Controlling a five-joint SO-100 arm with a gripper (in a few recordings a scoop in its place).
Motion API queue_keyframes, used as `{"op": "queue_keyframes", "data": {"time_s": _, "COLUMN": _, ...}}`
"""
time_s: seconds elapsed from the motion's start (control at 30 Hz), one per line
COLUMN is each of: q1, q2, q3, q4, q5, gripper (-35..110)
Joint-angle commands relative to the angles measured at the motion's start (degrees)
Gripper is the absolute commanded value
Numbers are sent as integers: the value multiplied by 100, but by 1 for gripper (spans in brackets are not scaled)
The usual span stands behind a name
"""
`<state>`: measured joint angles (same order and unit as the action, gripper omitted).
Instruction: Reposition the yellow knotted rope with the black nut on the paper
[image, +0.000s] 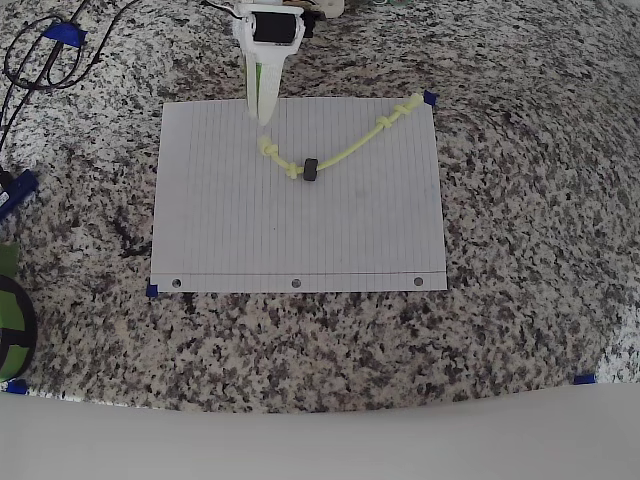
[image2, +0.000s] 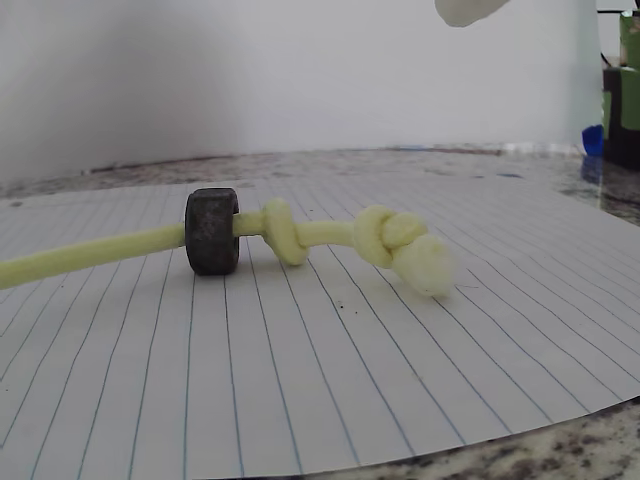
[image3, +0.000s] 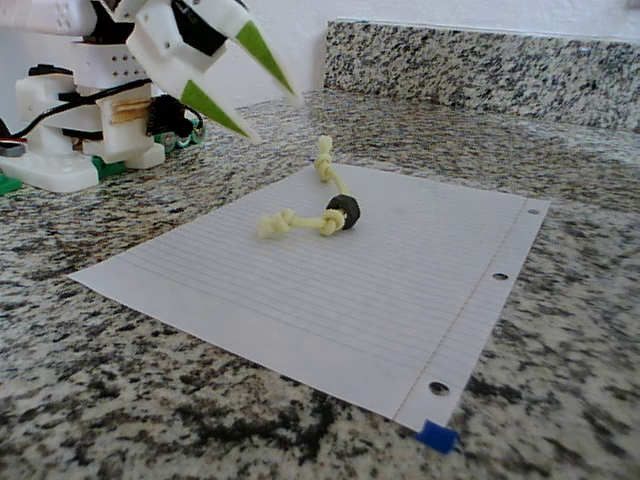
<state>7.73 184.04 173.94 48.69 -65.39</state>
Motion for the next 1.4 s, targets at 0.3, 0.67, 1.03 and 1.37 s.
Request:
{"op": "queue_keyframes", "data": {"time_s": 0.3, "q1": -70, "q2": 1125, "q3": 510, "q4": 1213, "q5": -1213, "gripper": 44}}
{"op": "queue_keyframes", "data": {"time_s": 0.67, "q1": -79, "q2": 1134, "q3": 703, "q4": 1907, "q5": -1485, "gripper": 44}}
{"op": "queue_keyframes", "data": {"time_s": 1.03, "q1": -62, "q2": 1134, "q3": 677, "q4": 2083, "q5": -1503, "gripper": 44}}
{"op": "queue_keyframes", "data": {"time_s": 1.37, "q1": -70, "q2": 1134, "q3": 668, "q4": 2083, "q5": -1468, "gripper": 44}}
